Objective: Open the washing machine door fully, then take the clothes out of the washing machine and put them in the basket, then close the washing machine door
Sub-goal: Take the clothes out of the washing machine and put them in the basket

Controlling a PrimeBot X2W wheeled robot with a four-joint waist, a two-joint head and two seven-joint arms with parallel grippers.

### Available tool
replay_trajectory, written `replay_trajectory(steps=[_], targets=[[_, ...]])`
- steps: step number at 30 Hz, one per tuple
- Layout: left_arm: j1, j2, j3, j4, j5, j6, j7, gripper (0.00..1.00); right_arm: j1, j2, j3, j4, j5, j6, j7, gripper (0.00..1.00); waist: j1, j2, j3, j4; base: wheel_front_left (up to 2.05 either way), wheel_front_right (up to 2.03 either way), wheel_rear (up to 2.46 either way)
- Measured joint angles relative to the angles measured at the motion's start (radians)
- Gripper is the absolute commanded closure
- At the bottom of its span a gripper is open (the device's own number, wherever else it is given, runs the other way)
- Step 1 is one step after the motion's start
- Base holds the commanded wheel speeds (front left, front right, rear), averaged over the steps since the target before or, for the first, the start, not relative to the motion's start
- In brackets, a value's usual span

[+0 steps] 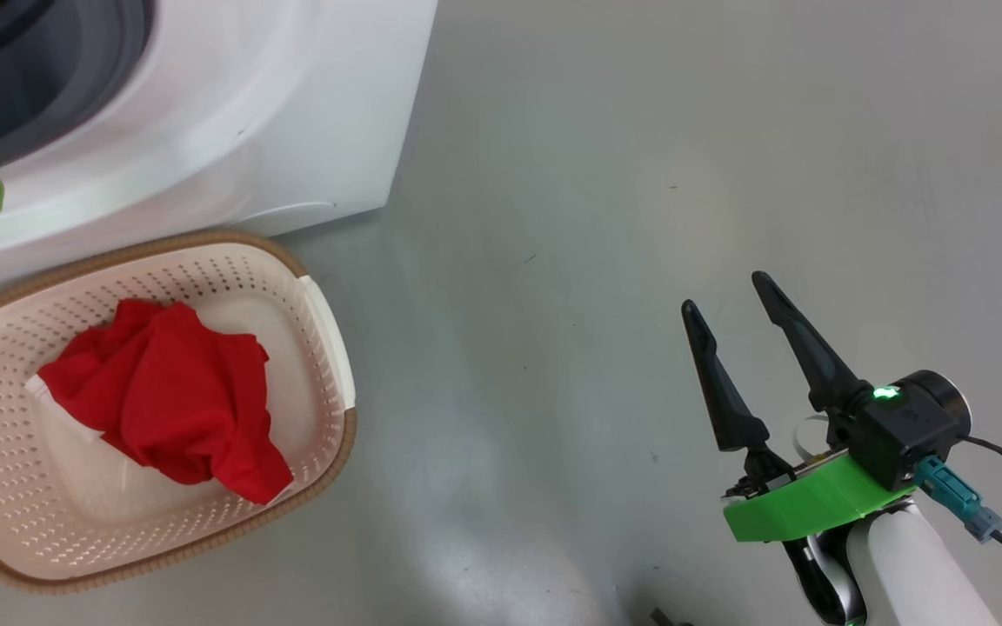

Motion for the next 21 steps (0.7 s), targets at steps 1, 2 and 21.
replay_trajectory(steps=[1,2,21], targets=[[-0.002,0.000,-0.002,0.000,0.000,0.000,-0.001,1.00,0.000,0.000,0.000,0.000,0.000,0.000,0.000,0.00,0.0000,0.0000,0.002,0.002,0.00,0.00,0.00],[-0.004,0.000,-0.004,0.001,0.000,0.000,-0.009,1.00,0.000,0.000,0.000,0.000,0.002,0.000,0.000,0.00,0.0000,0.0000,0.003,0.003,0.00,0.00,0.00],[-0.003,-0.009,-0.030,-0.048,-0.002,-0.028,-0.257,1.00,-0.021,0.000,-0.003,0.002,0.022,0.000,0.000,0.00,0.0000,0.0000,0.021,0.063,0.00,0.00,0.00]])
